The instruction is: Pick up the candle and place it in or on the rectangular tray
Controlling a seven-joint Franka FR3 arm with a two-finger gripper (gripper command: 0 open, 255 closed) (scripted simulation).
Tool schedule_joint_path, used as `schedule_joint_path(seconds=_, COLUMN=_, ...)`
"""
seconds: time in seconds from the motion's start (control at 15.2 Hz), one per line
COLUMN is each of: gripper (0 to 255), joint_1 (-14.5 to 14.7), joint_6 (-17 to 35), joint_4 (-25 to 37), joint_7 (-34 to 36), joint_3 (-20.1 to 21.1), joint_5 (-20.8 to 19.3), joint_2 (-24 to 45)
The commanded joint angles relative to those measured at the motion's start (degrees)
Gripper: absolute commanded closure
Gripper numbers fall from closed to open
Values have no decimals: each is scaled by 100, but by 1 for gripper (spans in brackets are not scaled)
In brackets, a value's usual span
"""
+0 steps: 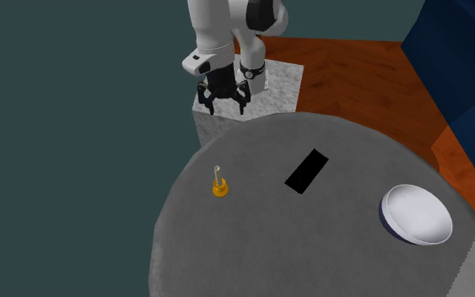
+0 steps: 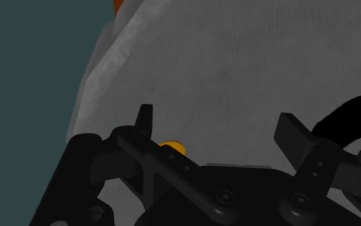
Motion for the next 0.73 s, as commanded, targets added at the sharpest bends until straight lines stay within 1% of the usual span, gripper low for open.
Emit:
schedule_joint_path(seconds=0.0, gripper=0, joint_1=86, joint_6=491, joint_4=103, joint_7=-193, joint_3=-62, joint_5=207, joint_2=401)
schedule_joint_path(seconds=0.2, gripper=0, joint_1=236, joint_6=1120, joint_4=358, joint_7=-576, joint_3=-167, joint_5=620, joint_2=1044)
schedule_joint_path(seconds=0.33, gripper=0, joint_1=332, joint_6=1478, joint_4=582, joint_7=-890, joint_3=-223, joint_5=971, joint_2=1477)
schedule_joint_path(seconds=0.53, gripper=0, joint_1=439, joint_6=1913, joint_4=998, joint_7=-1444, joint_3=-258, joint_5=1605, joint_2=2126)
schedule_joint_path(seconds=0.66, gripper=0, joint_1=455, joint_6=2134, joint_4=1327, joint_7=-1847, joint_3=-224, joint_5=2068, joint_2=2552)
